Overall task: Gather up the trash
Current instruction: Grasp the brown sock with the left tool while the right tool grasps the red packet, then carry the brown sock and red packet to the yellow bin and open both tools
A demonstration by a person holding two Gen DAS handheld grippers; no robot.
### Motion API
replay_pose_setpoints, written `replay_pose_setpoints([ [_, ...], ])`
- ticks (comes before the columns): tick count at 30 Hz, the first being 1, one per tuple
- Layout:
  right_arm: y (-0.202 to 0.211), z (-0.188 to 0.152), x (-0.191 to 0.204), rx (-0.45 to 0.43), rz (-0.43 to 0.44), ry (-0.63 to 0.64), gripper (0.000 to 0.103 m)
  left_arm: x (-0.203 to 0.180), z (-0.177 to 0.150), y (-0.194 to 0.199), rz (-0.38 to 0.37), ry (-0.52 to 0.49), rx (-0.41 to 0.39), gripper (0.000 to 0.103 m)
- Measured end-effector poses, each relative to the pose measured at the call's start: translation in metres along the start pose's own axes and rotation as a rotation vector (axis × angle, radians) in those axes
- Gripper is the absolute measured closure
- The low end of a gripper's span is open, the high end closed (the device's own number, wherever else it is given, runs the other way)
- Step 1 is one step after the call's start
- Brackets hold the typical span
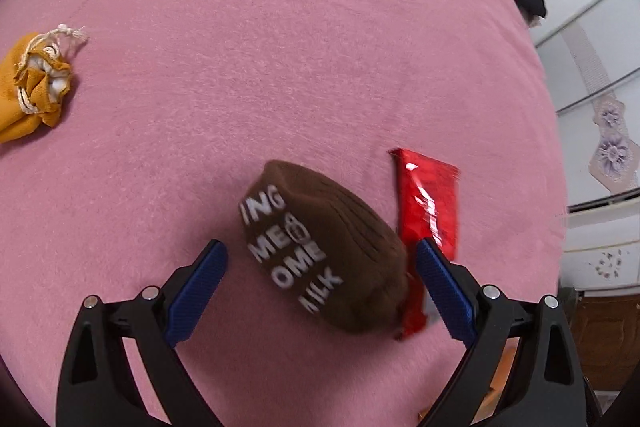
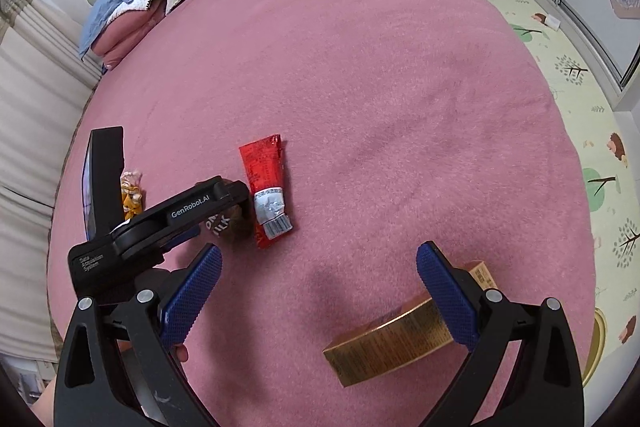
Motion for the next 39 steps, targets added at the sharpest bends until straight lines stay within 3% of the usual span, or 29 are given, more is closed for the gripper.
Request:
replay_pose_setpoints([
  [2,-0.005,0.002,-0.002,0.007,0.004,-0.006,0.009,0.003,0.001,-0.003,0.001,0.005,-0.005,0.019],
  [5,-0.011,0.006,-0.004,0.014,0.003,-0.008,0.009,0.005,0.001,-0.006,0.002,-0.012,-0.016,0.024],
  [10,-0.026,0.013,-0.001,0.027,0.006,0.001,0.009,0.005,-0.003,-0.006,0.044,-0.109,-0.062,0.04],
  [14,-0.039,0.017,0.007,0.034,0.014,0.022,0.01,0.018,-0.001,-0.002,0.012,-0.112,-0.071,0.067],
  [17,-0.05,0.021,0.014,0.038,0.021,0.045,0.017,0.028,0.003,0.001,-0.047,-0.104,-0.056,0.086],
  [19,-0.059,0.022,0.019,0.057,0.033,0.058,0.026,0.033,0.004,0.003,-0.079,-0.11,-0.05,0.089],
  [26,-0.094,0.026,0.031,0.11,-0.006,0.098,0.033,0.047,-0.009,0.011,-0.107,-0.129,-0.039,0.09],
  [31,-0.105,0.02,0.032,0.15,-0.044,0.113,0.071,0.056,-0.016,0.019,-0.124,-0.114,-0.039,0.09],
  [39,-0.061,0.0,0.038,0.126,-0.003,0.121,0.074,0.049,-0.036,0.045,-0.15,-0.14,-0.038,0.09],
])
Point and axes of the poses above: each gripper's, at about its wrist camera, not at the fingertips, and y roughly against the way its jaws point, x to its left, z to its top, the point moved 3 cm from there along -y, roughly the way its jaws point, and after that the axes turned 6 degrees about z, right-handed, at the moved point
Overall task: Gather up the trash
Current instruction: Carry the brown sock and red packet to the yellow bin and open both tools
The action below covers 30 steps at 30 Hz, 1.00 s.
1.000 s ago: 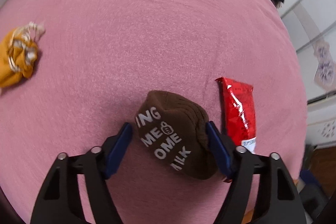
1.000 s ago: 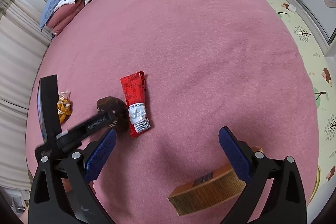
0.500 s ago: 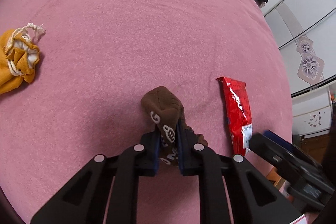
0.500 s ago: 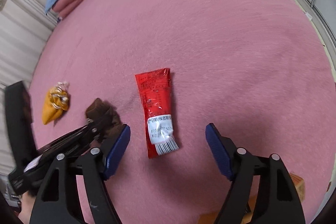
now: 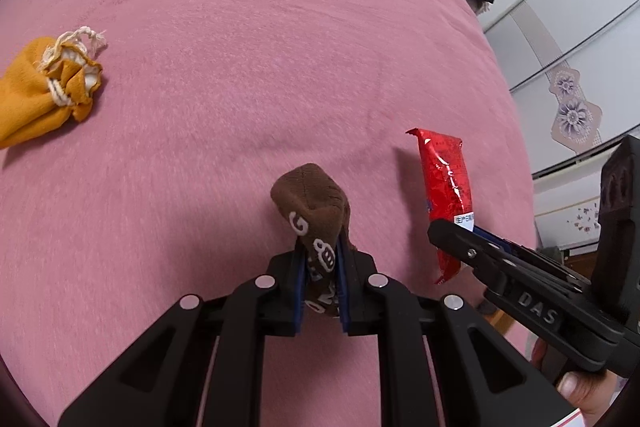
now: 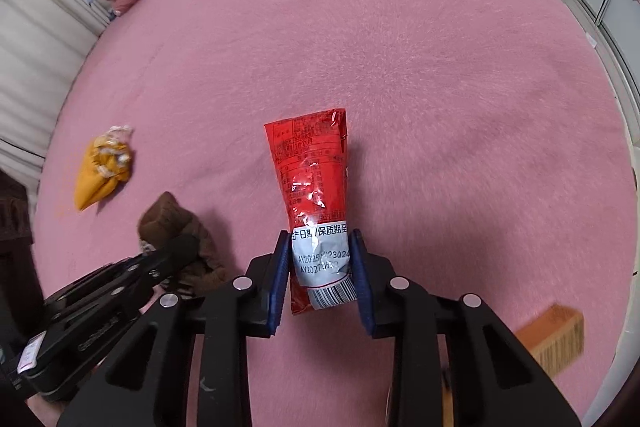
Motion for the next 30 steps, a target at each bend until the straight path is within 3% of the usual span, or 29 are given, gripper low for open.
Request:
replay_pose_setpoints([
  [7,0.063,-0.04,0.015,-0.068,0.037,-0.001,0.074,-0.025,-0.044,0.046,-0.074,-0.05,0.007,0.09],
  [17,0.16,-0.129,0.008,-0.124,0.051,-0.075,0.074,-0.09,-0.126,0.115,-0.142,-0.166,0.009,0.09],
  [30,0.28,-0.247,-0.065,-0.262,0.002,-0.311,0.074,-0.209,-0.238,0.162,-0.246,-0.366,0.085,0.09],
])
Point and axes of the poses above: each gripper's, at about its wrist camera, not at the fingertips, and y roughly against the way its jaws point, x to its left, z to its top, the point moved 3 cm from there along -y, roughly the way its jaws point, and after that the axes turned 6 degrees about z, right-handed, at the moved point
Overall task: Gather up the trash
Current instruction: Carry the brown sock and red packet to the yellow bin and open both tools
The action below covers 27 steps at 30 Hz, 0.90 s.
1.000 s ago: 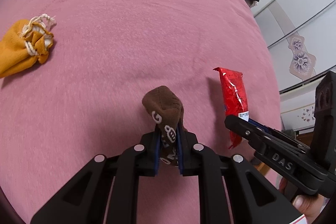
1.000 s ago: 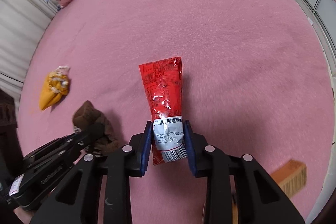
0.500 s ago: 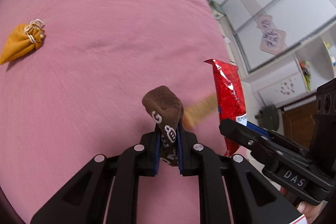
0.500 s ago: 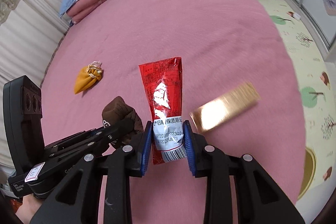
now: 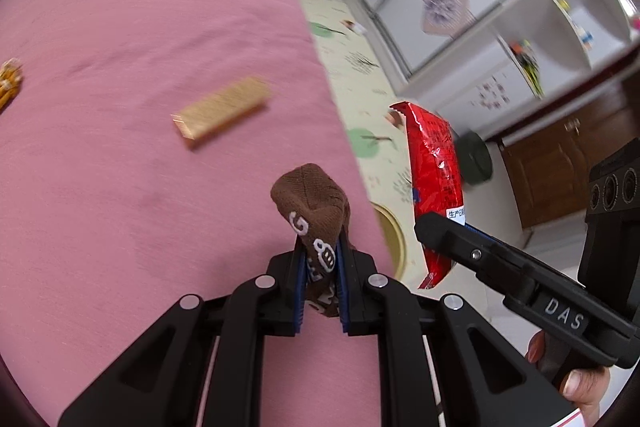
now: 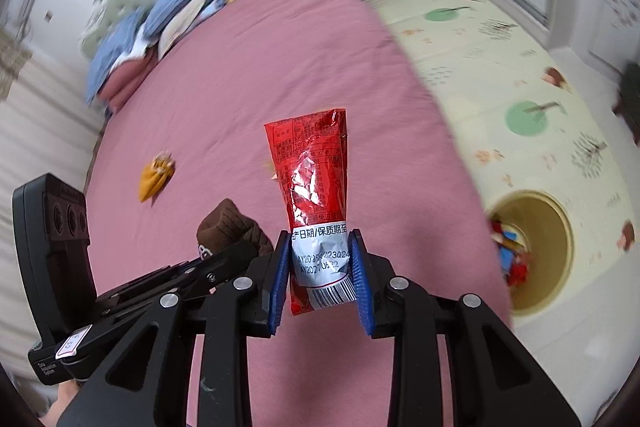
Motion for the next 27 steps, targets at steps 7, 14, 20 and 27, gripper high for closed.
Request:
replay_pose_setpoints([
  [7,0.06,-0.02,-0.064,-0.084,-0.055,-0.121,0.074,-0.082,-0.022,-0.023,-0.046,-0.119,0.069,0.09],
  [14,0.104,-0.037,-0.126,-0.154,-0.103,-0.218,0.074,-0.154,-0.031,-0.054,-0.088,-0.237,0.122,0.09],
  [20,0.13,-0.045,-0.181,-0.191,-0.145,-0.295,0.074,-0.207,-0.035,-0.087,-0.117,-0.309,0.157,0.09],
  [27,0.141,-0.051,-0.226,-0.205,-0.178,-0.352,0.074,-0.254,-0.039,-0.124,-0.141,-0.369,0.201,0.09],
])
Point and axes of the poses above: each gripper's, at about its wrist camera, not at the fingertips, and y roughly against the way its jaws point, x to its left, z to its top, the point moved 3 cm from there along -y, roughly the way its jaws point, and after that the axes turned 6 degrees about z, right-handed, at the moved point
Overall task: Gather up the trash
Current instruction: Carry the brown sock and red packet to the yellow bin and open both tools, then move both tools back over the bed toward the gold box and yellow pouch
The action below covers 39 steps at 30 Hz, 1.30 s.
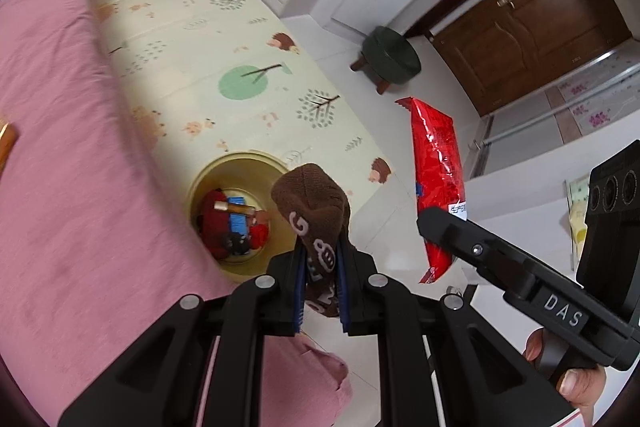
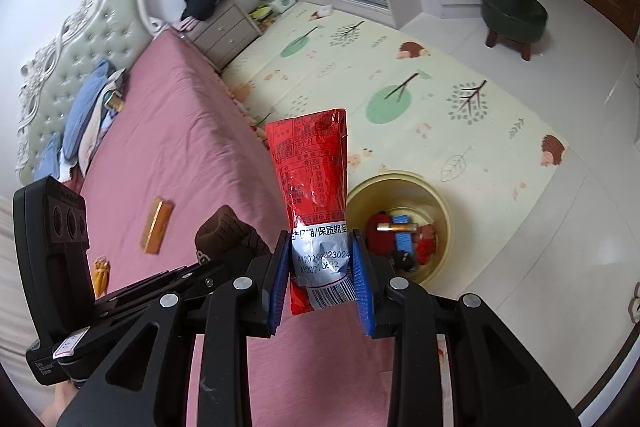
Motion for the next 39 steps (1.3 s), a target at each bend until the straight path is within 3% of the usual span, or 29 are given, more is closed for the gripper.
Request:
replay_pose_setpoints([
  [6,0.0,0.013,-0.021,-0.023,-0.004,-0.019,0.073,-0.016,0.016,-0.021,-0.027,-0.061,0.021,0.088],
  [7,-0.001,0.015,-0.023,-0.021,0.001,-0.018,0.071,-0.017,0.018,-0.024,-0.022,-0.074,0.028,0.076],
  [8,-0.001,0.017,-0.025,-0.023,-0.001,-0.019,0.07,-0.018,0.02,-0.027,-0.014,-0.088,0.039,0.045],
  [9,-0.002,0.02,-0.027,-0.032,-0.005,-0.028,0.06,-0.017,0.021,-0.03,0.017,-0.101,0.045,0.027],
  [10,-0.001,0.021,-0.03,-0.037,-0.004,-0.038,0.053,-0.014,0.021,-0.034,0.082,-0.123,0.042,0.016],
  [14,-0.004,0.026,-0.036,-0.032,0.002,-0.058,0.053,0.003,0.022,-0.035,0.105,-0.11,0.059,0.017],
  [22,-0.012,0.029,-0.017,-0.013,0.023,-0.033,0.053,0.021,0.024,-0.012,0.099,-0.054,0.02,0.017],
  [30,-0.014,0.029,0.033,-0.006,0.065,0.051,0.053,0.039,0.025,0.028,0.104,-0.022,-0.053,0.016],
  [39,-0.028,0.005,0.106,0.029,0.107,0.159,0.053,0.094,0.001,0.087,0.156,0.046,-0.134,0.016],
])
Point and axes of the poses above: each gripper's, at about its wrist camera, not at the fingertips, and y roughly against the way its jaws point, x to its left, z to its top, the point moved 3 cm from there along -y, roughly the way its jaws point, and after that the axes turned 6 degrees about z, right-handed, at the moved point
